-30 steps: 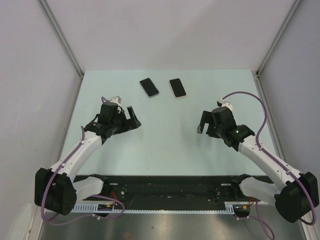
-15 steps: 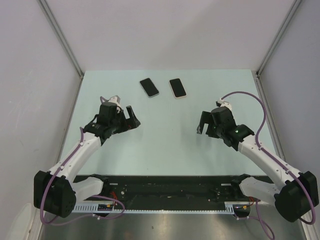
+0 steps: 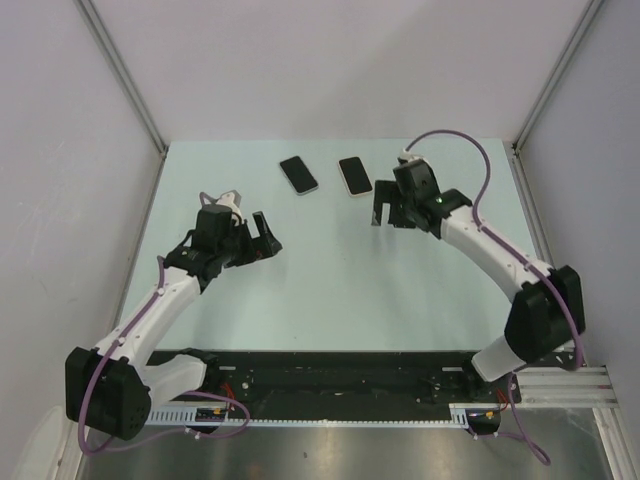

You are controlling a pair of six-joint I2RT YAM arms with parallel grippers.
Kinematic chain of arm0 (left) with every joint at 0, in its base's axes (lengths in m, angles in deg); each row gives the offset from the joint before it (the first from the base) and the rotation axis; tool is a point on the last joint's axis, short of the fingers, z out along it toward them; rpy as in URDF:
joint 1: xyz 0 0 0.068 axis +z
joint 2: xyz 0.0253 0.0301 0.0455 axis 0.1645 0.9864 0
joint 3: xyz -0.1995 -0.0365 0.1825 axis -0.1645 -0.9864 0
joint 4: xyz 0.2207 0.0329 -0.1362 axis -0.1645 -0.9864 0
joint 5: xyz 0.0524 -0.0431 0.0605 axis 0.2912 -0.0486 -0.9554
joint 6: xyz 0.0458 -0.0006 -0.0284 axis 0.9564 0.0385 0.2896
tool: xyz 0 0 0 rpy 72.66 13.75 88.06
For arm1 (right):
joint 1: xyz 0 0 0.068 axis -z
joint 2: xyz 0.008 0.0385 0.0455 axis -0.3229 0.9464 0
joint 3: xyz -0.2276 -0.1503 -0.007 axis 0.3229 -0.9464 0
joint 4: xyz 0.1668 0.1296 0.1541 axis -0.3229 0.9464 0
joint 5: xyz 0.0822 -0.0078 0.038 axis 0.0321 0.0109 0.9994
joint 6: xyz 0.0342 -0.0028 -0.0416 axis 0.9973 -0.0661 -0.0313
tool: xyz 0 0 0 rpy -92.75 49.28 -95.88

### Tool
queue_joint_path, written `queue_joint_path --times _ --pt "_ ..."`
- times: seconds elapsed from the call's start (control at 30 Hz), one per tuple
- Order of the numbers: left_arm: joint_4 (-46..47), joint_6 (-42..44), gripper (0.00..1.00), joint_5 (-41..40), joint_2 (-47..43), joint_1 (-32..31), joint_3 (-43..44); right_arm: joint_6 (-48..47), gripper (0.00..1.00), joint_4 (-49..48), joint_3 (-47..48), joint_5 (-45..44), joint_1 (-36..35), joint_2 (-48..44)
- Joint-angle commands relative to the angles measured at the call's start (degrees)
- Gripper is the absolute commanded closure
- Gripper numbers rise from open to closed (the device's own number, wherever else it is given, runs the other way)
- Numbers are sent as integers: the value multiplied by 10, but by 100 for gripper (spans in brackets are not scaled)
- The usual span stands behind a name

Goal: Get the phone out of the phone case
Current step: Pick up the phone at the center of the board.

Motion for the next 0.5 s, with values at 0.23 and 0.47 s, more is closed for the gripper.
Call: queue_joint_path --times 0.23,0.47 --pt "-4 17 0 41 -25 0 23 -82 0 85 367 20 54 298" --pt "-10 15 0 50 -51 0 15 -86 0 101 566 44 63 471"
